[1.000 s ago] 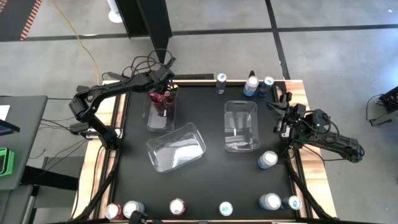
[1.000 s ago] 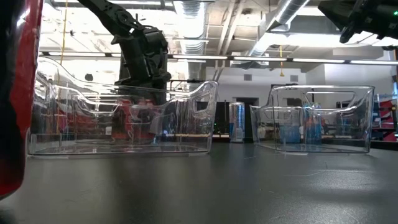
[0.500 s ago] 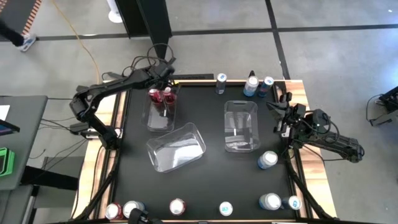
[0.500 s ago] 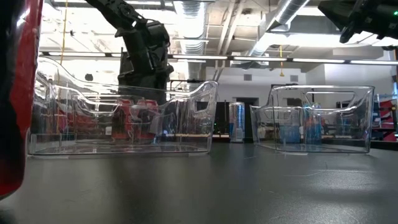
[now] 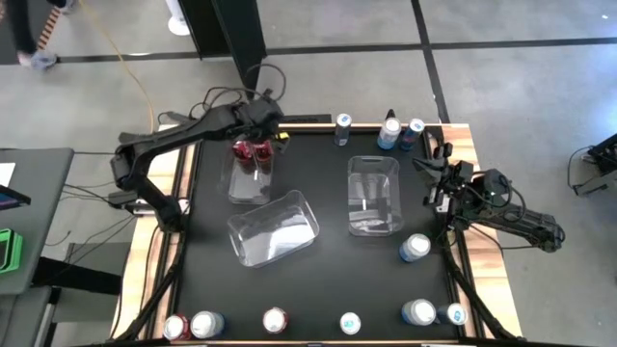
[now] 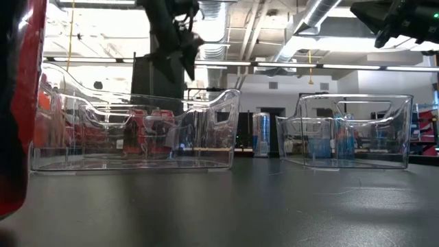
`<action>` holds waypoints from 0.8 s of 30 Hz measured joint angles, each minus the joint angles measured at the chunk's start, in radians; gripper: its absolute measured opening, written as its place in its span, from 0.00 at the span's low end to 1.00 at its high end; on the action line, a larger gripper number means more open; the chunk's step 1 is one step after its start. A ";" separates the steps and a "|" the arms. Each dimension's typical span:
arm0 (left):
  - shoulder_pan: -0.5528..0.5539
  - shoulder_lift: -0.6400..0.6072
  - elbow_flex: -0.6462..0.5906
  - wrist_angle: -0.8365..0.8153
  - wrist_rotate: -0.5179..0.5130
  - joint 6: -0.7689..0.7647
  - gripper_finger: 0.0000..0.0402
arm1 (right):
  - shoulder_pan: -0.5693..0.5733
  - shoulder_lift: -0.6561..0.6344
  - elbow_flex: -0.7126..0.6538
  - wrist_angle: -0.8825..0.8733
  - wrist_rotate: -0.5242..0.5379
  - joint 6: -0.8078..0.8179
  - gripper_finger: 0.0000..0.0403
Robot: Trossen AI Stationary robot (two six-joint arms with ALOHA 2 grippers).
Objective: Sort soda cans
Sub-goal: Put the top white blue soda can into the middle transparent bin
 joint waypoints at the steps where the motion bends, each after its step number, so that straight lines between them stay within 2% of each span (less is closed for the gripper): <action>1: -0.025 0.000 0.007 0.003 -0.016 -0.004 0.84 | 0.000 0.000 0.000 -0.001 0.000 0.000 0.12; 8: -0.198 0.000 0.018 0.002 -0.140 -0.060 0.84 | 0.000 0.000 0.000 -0.025 0.000 -0.007 0.12; 14: -0.376 0.000 0.013 0.045 -0.302 -0.075 0.84 | -0.007 0.000 0.000 -0.043 0.009 -0.011 0.12; 19: -0.476 -0.001 -0.080 0.211 -0.373 -0.022 0.84 | -0.040 0.050 0.014 -0.069 0.090 -0.007 0.12; 24: -0.485 -0.001 -0.206 0.356 -0.391 0.032 0.84 | -0.065 0.188 0.068 -0.095 0.146 0.016 0.17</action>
